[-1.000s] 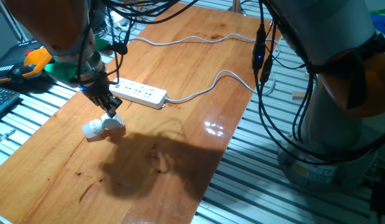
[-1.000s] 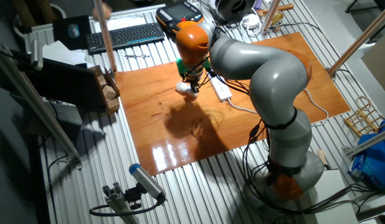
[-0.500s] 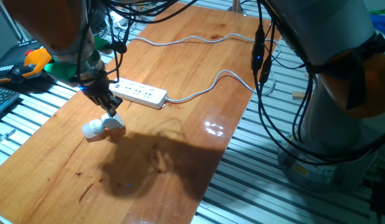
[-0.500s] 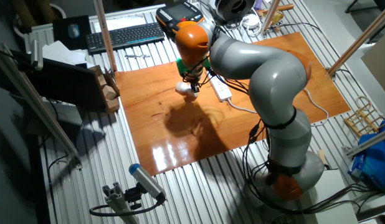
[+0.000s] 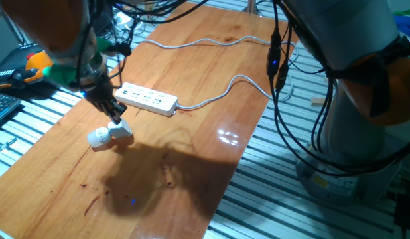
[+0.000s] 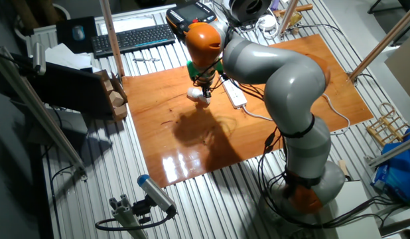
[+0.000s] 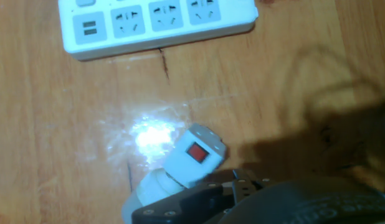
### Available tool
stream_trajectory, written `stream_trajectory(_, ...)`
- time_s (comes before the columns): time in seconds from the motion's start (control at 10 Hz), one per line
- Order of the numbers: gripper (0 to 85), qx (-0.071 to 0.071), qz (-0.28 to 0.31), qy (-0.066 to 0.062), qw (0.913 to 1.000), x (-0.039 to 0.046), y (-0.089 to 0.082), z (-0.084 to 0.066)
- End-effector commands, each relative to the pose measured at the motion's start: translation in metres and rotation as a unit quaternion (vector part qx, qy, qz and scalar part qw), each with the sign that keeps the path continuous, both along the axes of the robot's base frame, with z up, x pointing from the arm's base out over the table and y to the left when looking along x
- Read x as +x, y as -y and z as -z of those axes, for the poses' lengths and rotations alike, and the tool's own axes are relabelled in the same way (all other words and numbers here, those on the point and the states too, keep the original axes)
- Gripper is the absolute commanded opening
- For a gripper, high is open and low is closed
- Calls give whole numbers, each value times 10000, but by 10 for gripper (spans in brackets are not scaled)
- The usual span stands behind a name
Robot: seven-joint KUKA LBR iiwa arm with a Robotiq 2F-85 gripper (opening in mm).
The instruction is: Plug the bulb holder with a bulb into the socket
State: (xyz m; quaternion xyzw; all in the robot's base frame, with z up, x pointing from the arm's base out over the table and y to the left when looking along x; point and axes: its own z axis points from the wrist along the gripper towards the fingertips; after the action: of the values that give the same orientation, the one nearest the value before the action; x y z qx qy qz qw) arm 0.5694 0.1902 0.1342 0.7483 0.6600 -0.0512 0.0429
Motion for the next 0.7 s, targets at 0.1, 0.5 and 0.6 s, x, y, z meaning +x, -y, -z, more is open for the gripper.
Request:
stream_trajectory(0.1, 0, 77, 82, 91, 9999, -8, 19, -14)
stream_trajectory(0.5, 0, 54, 624, -111, 9980, 29, 36, -2)
stream_trajectory(0.6, 0, 59, 743, -73, 9972, 22, 35, -13)
